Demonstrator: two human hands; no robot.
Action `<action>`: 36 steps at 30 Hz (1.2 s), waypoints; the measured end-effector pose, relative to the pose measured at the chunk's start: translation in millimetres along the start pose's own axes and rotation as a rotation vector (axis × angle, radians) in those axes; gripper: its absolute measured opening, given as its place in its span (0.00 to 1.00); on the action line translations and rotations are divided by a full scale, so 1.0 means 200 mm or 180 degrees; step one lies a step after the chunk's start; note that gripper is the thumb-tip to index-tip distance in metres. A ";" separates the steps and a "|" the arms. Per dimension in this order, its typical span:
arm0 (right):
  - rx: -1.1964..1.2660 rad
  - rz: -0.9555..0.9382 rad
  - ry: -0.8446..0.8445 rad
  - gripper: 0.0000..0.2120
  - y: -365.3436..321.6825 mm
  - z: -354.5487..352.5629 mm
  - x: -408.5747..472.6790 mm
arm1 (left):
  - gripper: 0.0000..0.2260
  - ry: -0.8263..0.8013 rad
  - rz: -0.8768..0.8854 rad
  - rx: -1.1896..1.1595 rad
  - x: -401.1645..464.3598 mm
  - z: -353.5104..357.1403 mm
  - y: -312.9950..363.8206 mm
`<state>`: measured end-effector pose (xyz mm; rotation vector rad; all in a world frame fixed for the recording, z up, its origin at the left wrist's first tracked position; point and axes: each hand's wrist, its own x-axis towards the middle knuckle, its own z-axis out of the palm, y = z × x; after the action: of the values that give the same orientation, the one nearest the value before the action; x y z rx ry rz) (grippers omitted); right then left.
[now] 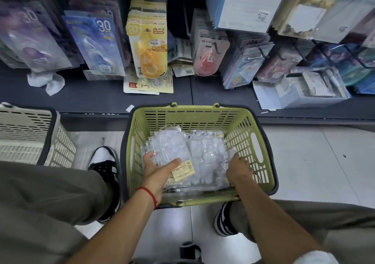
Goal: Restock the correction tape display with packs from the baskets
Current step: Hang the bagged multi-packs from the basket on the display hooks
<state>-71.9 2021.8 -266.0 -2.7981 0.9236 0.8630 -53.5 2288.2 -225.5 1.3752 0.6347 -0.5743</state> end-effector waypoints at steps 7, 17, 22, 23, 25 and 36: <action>0.0021 0.0000 0.0101 0.24 -0.01 0.04 0.08 | 0.42 -0.0022 0.0058 0.0133 0.02 -0.01 -0.01; -0.0198 -0.0505 -0.0039 0.15 0.05 0.03 0.14 | 0.44 -0.0083 0.0206 0.0275 0.03 -0.01 -0.06; 0.1554 0.0219 0.0798 0.15 0.06 -0.17 0.04 | 0.47 -0.0107 0.0243 0.0153 0.01 0.01 -0.01; 0.2252 0.0299 0.0878 0.14 0.05 -0.23 0.02 | 0.48 -0.0132 0.0268 0.0105 0.00 0.02 0.01; 0.3575 0.0196 0.0454 0.11 0.00 -0.36 -0.03 | 0.49 -0.0193 0.0348 -0.0024 -0.02 0.04 0.05; 0.4112 -0.1908 -0.0501 0.08 -0.54 -0.85 -0.52 | 0.32 -0.0417 0.1462 -0.0460 -0.26 0.05 0.55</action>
<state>3.5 2124.9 -78.3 -1.6443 0.3166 0.2029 -12.1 2291.7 -110.1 1.2800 0.2345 -0.2405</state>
